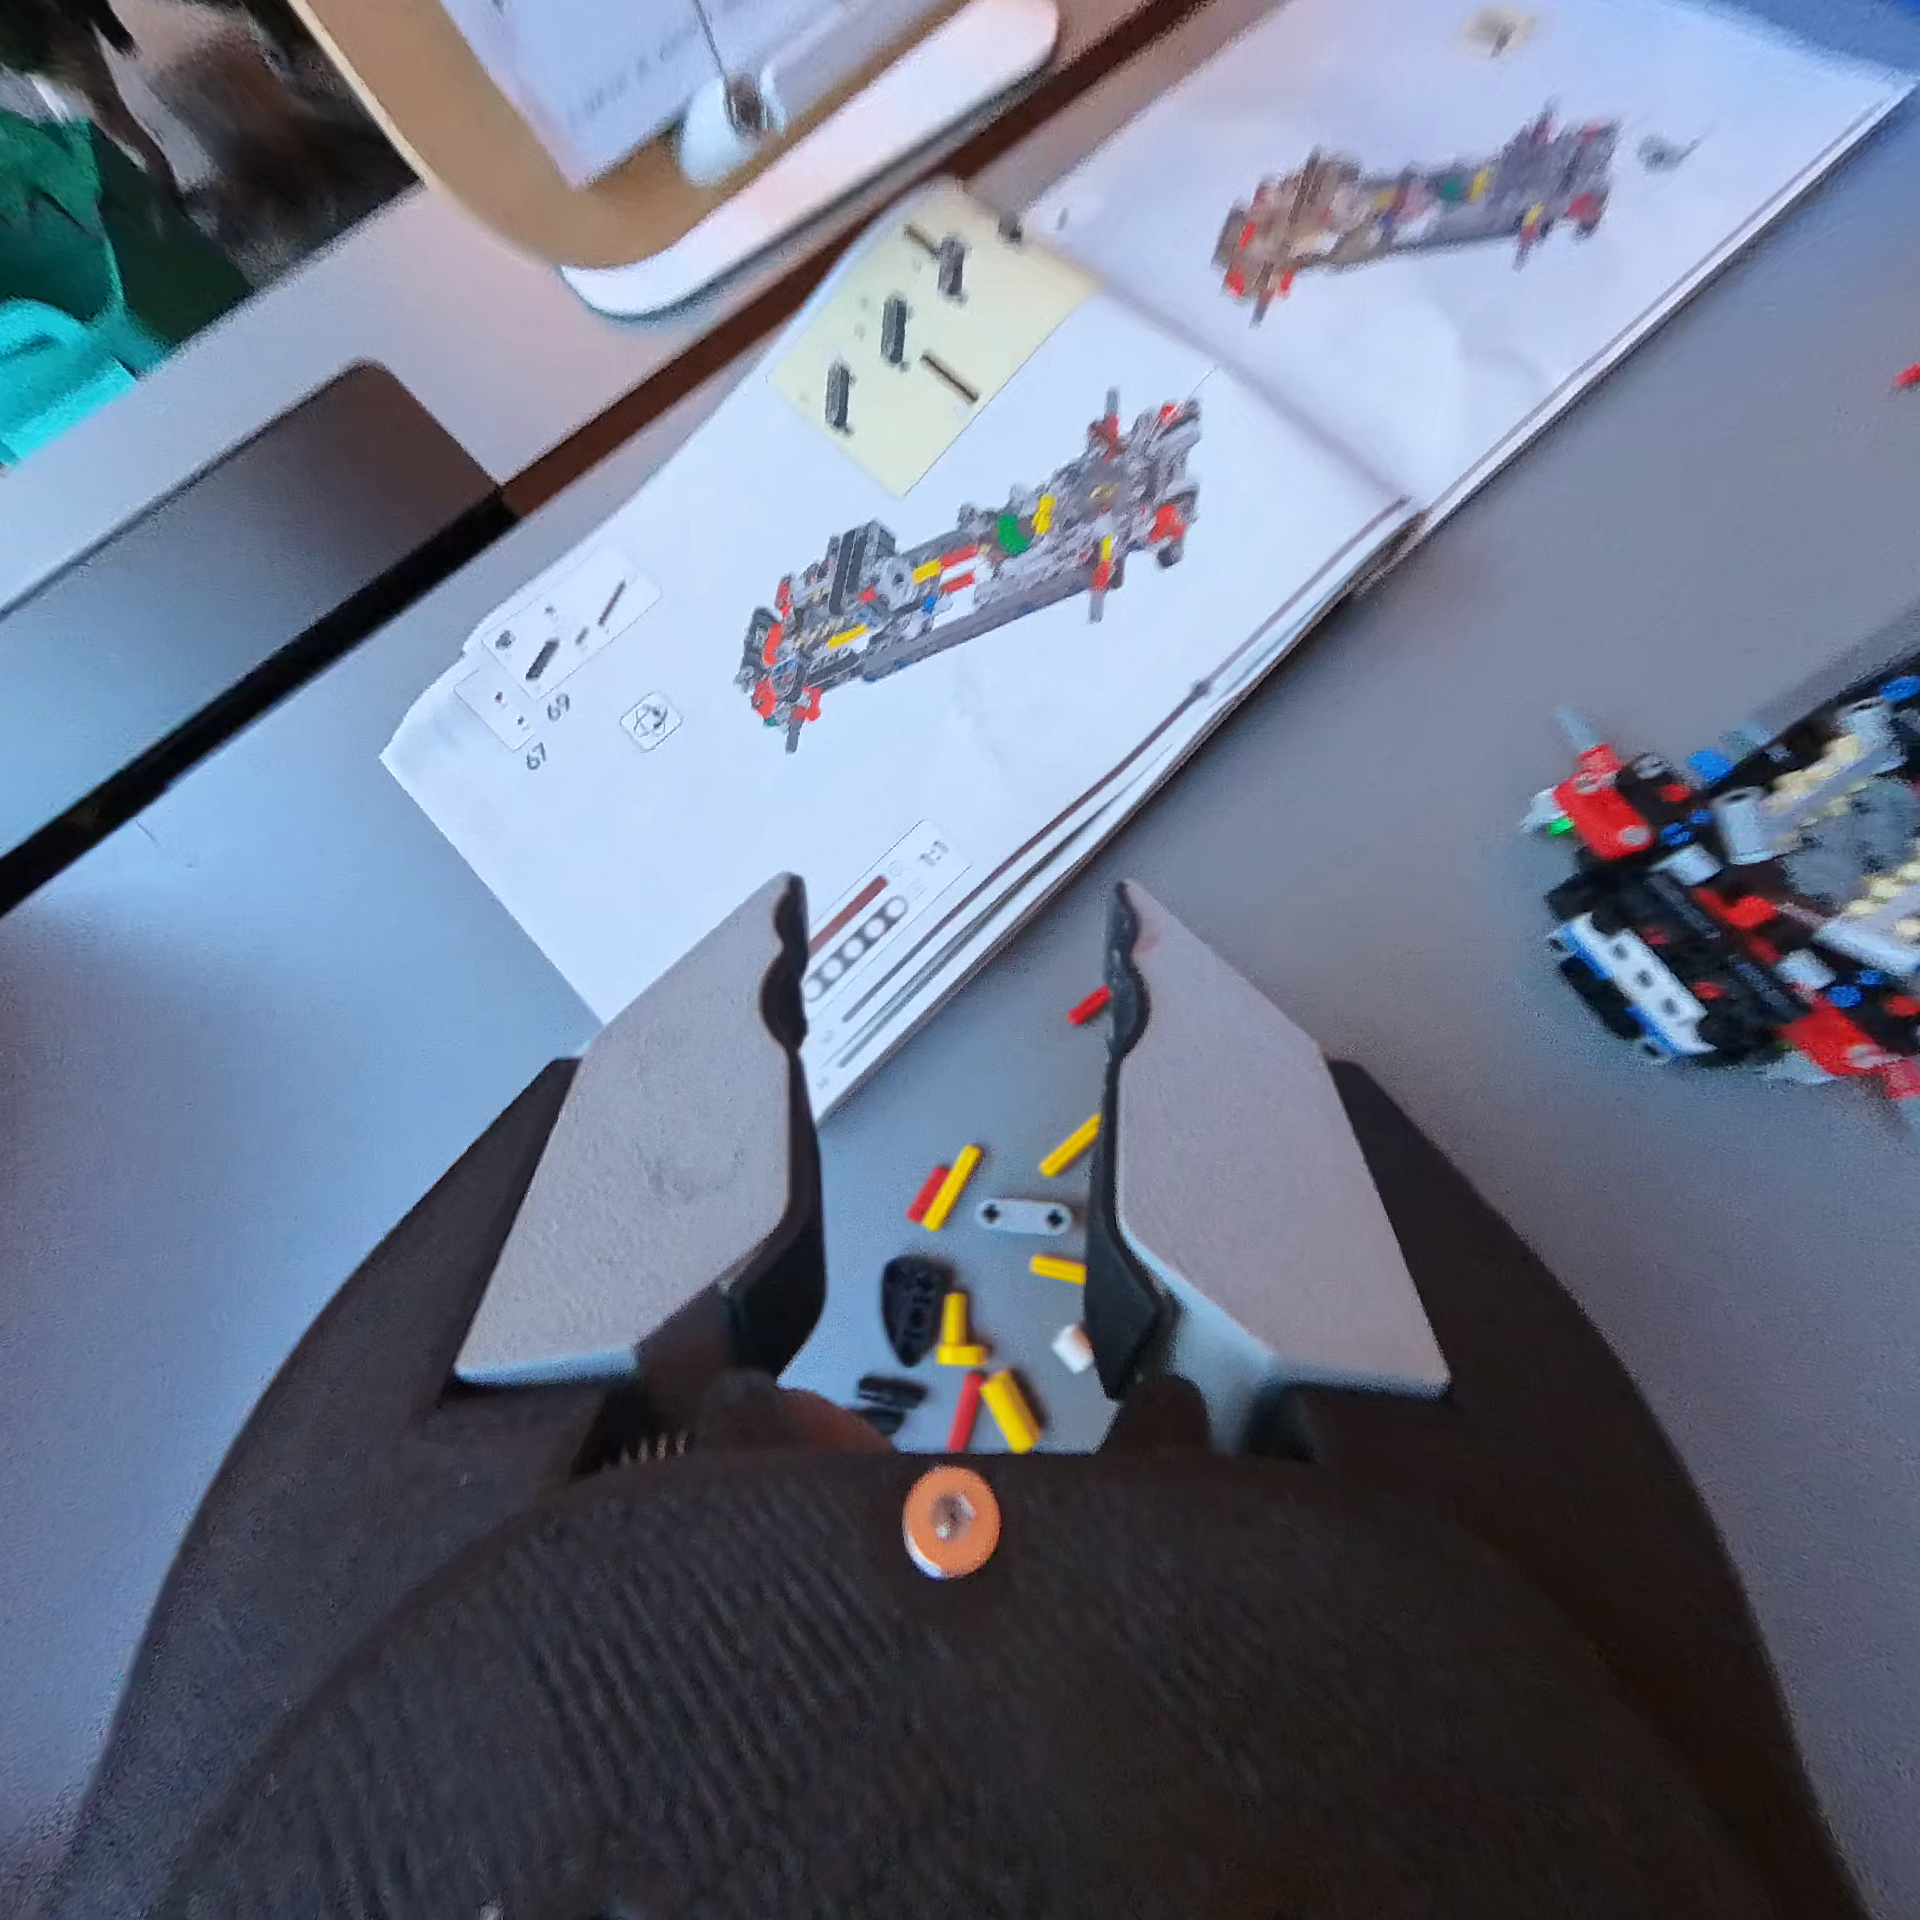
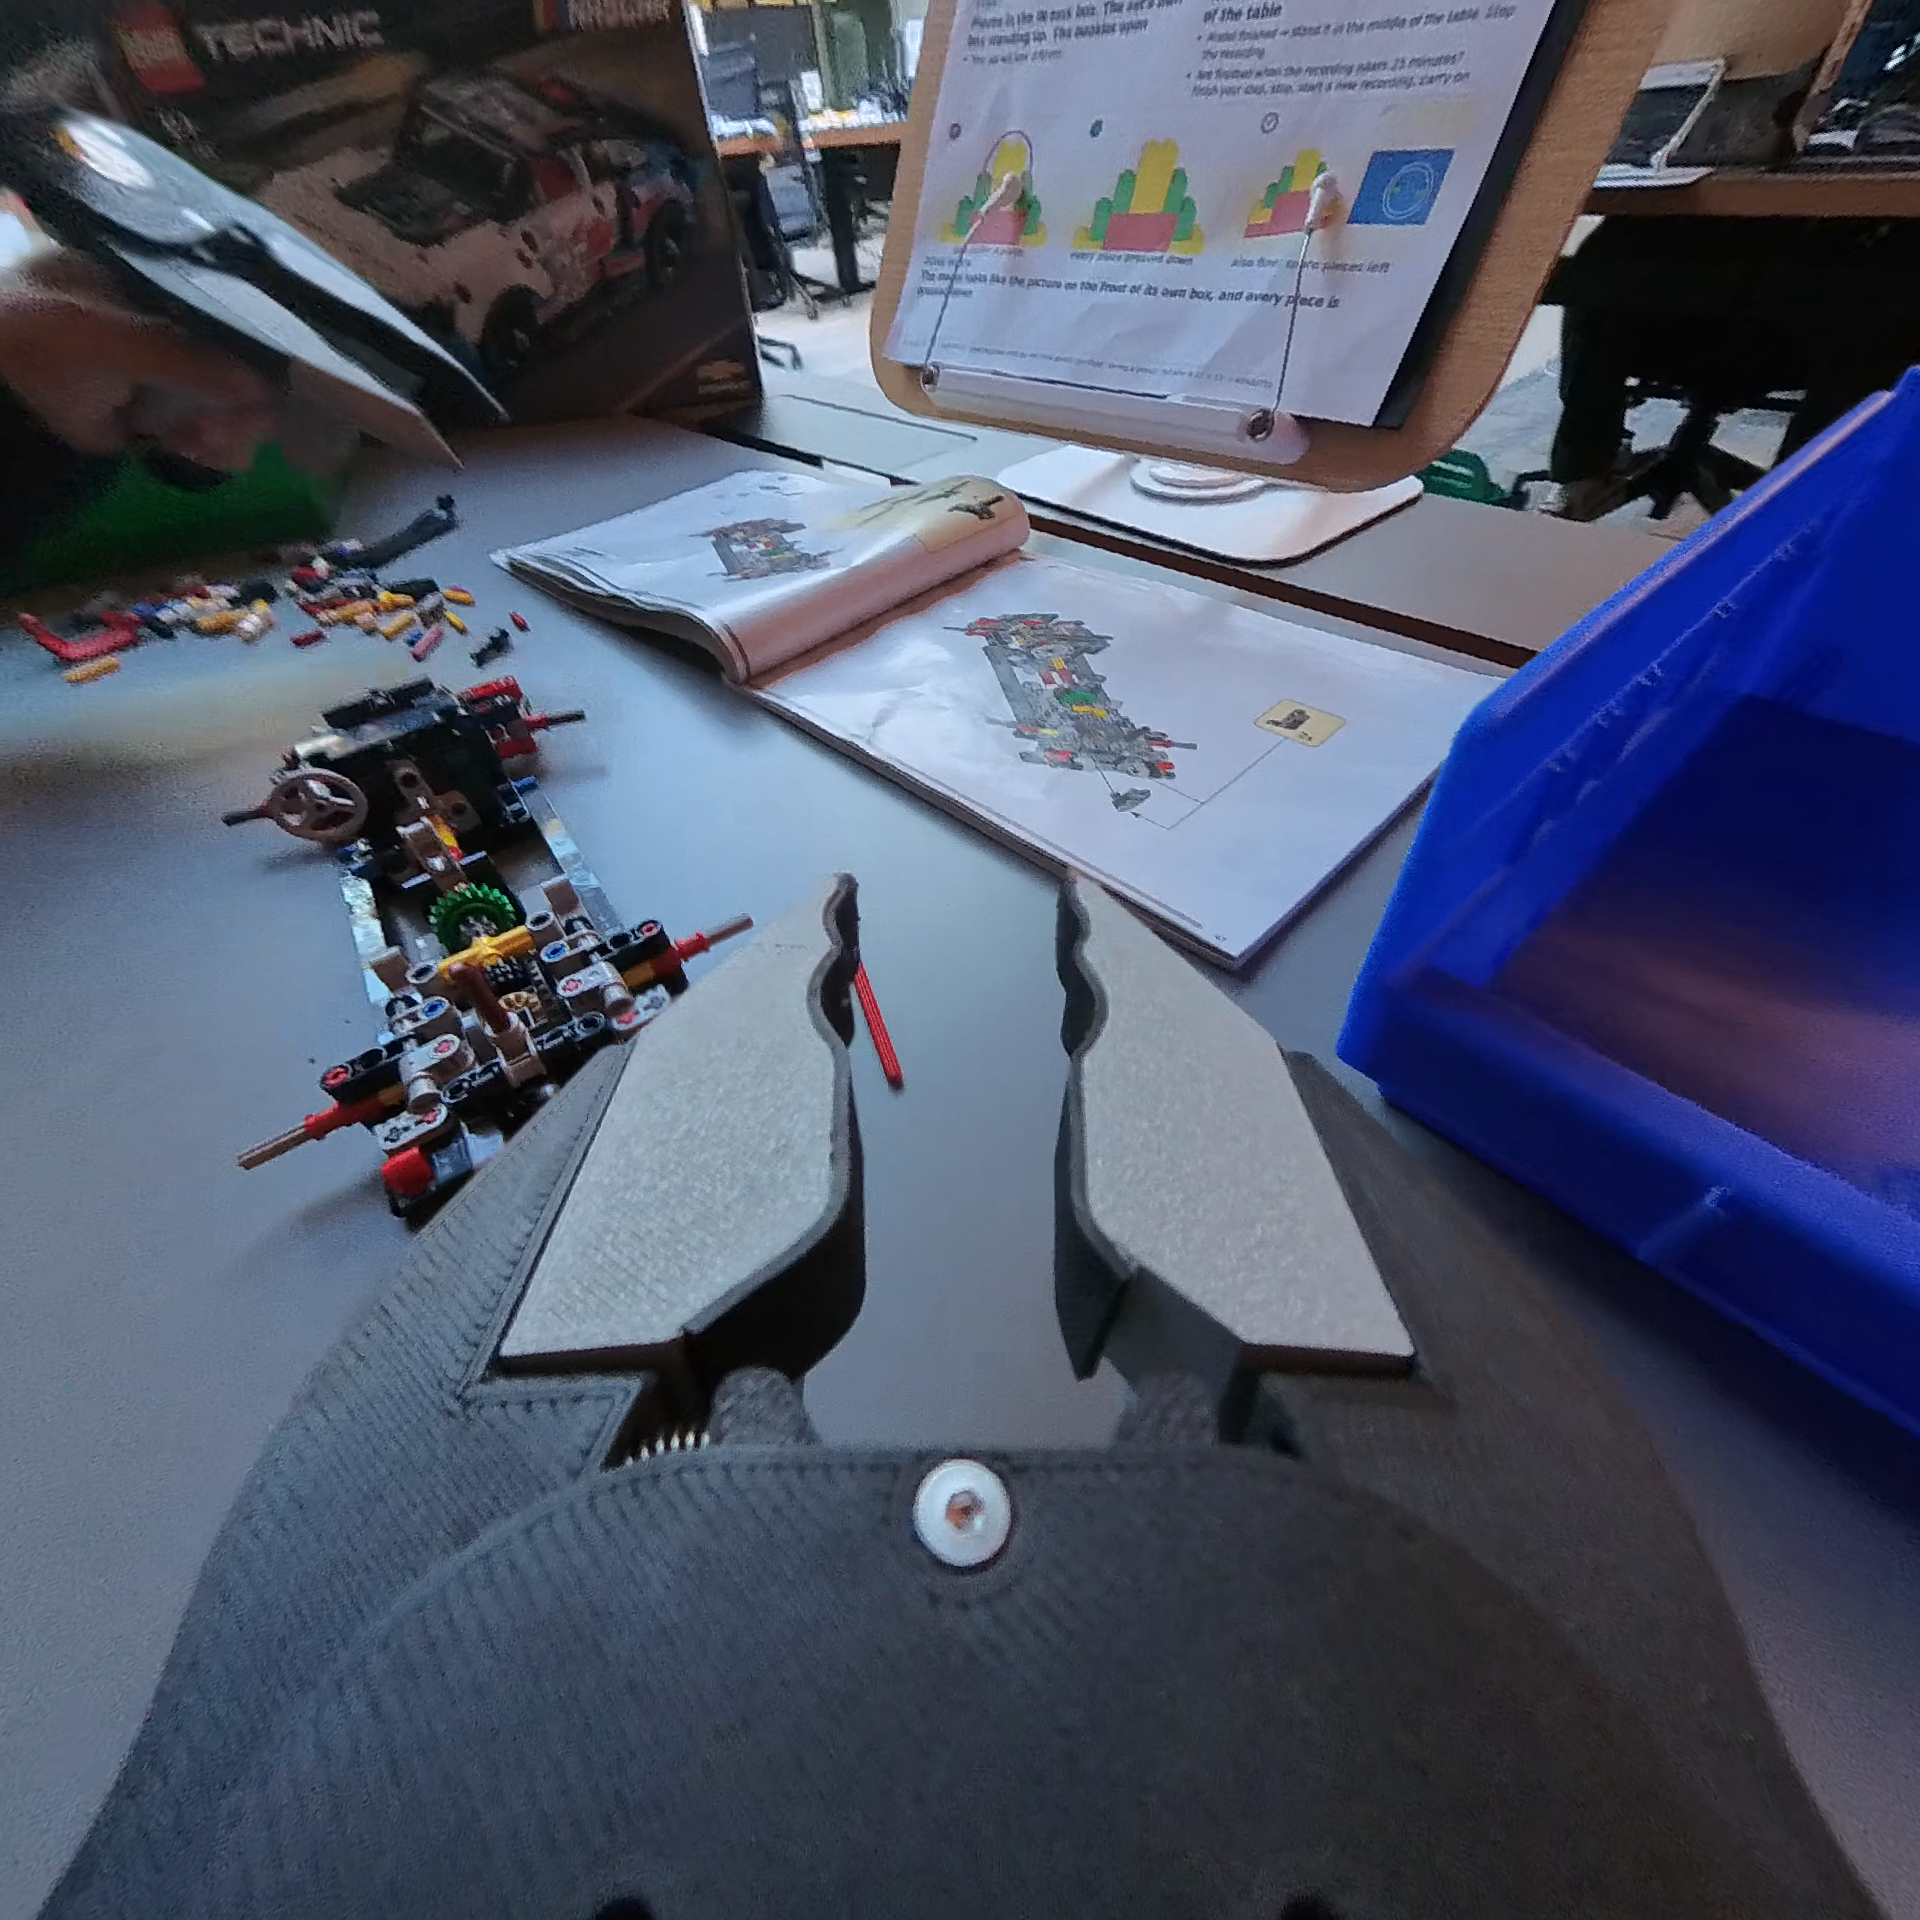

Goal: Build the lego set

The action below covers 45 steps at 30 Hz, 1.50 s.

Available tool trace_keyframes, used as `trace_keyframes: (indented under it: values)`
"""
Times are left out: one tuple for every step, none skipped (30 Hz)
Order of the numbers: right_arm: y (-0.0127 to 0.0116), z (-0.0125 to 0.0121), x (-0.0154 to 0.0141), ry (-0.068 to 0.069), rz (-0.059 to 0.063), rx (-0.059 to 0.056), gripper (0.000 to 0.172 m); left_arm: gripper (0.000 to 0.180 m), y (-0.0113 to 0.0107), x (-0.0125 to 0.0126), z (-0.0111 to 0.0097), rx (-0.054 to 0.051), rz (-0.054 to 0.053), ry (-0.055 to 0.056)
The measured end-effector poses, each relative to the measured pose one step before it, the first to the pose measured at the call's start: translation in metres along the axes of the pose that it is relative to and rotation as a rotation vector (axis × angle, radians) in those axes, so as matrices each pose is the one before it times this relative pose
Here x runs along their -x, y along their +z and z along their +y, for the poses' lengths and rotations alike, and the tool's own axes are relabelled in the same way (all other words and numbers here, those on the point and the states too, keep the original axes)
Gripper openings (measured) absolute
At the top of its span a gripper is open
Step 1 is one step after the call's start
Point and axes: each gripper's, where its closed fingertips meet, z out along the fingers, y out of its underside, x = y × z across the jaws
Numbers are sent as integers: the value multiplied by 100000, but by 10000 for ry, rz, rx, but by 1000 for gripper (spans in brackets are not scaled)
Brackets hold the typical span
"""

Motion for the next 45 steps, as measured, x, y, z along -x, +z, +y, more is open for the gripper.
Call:
trace_keyframes:
  values:
    - [-68, -195, -36, 159, -114, -146, 36, 57, 635, 378, 482, 481, 171, 87]
    - [-96, -171, -55, 166, -96, -134, 35, 59, 710, 256, 566, 475, 167, 83]
    - [-112, -181, -59, 162, -78, -141, 35, 61, 759, 165, 655, 463, 158, 76]
    - [-108, -191, -53, 147, -68, -145, 34, 62, 802, 184, 729, 485, 114, 18]
    - [-103, -166, -37, 125, -70, -131, 34, 62, 807, 233, 710, 470, 46, -63]
    - [-69, -151, 2, 110, -79, -108, 34, 62, 769, 313, 657, 448, -37, -165]
    - [-42, -99, 18, 99, -80, -81, 34, 59, 701, 10, 538, 374, 103, -162]
    - [-2, -77, 40, 69, -77, -50, 34, 45, 628, -234, 354, 247, 165, -122]
    - [36, -36, 54, 36, -66, -21, 34, 37, 289, 100, -158, -55, -170, 16]
    - [67, 4, 82, 14, -60, 3, 34, 20, 65, -364, -178, -41, 89, 248]
    - [90, 62, 82, -7, -48, 37, 34, 20, 83, -113, -66, 101, -47, 112]
    - [89, 90, 92, -30, -39, 61, 34, 20, 19, -244, -123, 64, 74, 128]
    - [91, 90, 92, -48, -26, 64, 34, 23, 2, -352, -149, 64, 211, 41]
    - [75, 72, 83, -48, -17, 57, 34, 27, -52, -362, -218, 25, 302, -53]
    - [65, 52, 73, -39, -10, 42, 33, 28, -94, -279, -252, -7, 294, -78]
    - [40, 40, 39, -27, -5, 28, 33, 24, -141, -156, -277, -41, 239, -32]
    - [32, 22, 38, -7, -15, 17, 33, 14, -167, -23, -319, -76, 151, -8]
    - [22, -4, 54, 6, -31, -1, 33, 1, -169, 29, -324, -97, 122, -30]
    - [7, -2, 27, 16, -20, 1, 33, 0, -157, -21, -356, -110, 145, -65]
    - [5, 10, -7, 14, -5, 4, 32, 0, -121, 31, -336, -102, 82, -73]
    - [-1, -9, -27, 8, 9, -4, 32, 0, -71, 244, -222, -32, -97, -66]
    - [-17, -24, -20, 12, 10, -11, 32, 0, -57, 325, -75, 58, -200, -35]
    - [-24, -20, -29, 15, 11, -15, 32, 0, -71, 152, -4, 95, -145, -32]
    - [-19, -26, -12, 10, 3, -20, 31, 19, -93, -99, 22, 103, -8, -59]
    - [-28, -51, 2, 5, -6, -25, 31, 41, -93, -262, 21, 95, 91, -66]
    - [-17, -36, 8, 6, -5, -21, 31, 50, -71, -327, 15, 57, 103, -23]
    - [14, -33, 7, 8, -15, -13, 31, 56, 1, -246, -58, -26, 18, 62]
    - [21, -24, 33, 10, -26, -7, 31, 59, 107, -163, -78, -42, -68, 99]
    - [53, 0, 36, 8, -29, 7, 31, 60, 213, -106, 20, 34, -110, 138]
    - [44, 28, 32, -1, -16, 25, 31, 61, 257, 152, 39, 66, -276, 161]
    - [48, 38, 35, -14, -5, 28, 30, 61, 268, 342, -4, 40, -381, 161]
    - [14, 36, 26, -21, 3, 22, 30, 61, 262, 295, -34, 12, -321, 128]
    - [-8, 14, 17, -21, 14, 10, 30, 60, 240, 240, -35, 19, -238, 84]
    - [-37, -24, -8, -21, 25, -13, 30, 60, 179, 295, -3, 29, -244, 67]
    - [-56, -37, 0, -6, 14, -31, 29, 60, 112, 211, 3, 27, -154, 82]
    - [-54, -50, -22, 17, 6, -33, 29, 60, 41, 74, -20, 9, -37, 53]
    - [-48, -44, -31, 28, 1, -32, 29, 60, -26, 33, -68, -31, 23, 13]
    - [-44, -51, -12, 30, -11, -36, 29, 60, -99, 72, -88, -34, 28, -6]
    - [-13, -54, -7, 25, -20, -27, 29, 60, -143, 172, -78, -28, -14, -24]
    - [1, -19, 7, 15, -18, -10, 29, 60, -182, 259, -126, -63, -56, -36]
    - [9, -13, 13, 0, -9, -1, 29, 58, -166, 233, -152, -87, -33, -59]
    - [24, 5, 14, -12, -5, 12, 29, 56, -116, 206, -133, -81, -7, -95]
    - [39, 33, 19, -18, -1, 24, 29, 56, -14, 150, -53, -51, 9, -107]
    - [31, 8, 34, -20, -8, 19, 29, 55, 96, 132, 52, 1, -6, -81]
    - [10, 8, 35, -18, -6, 9, 29, 55, 161, 100, 162, 65, -36, -9]
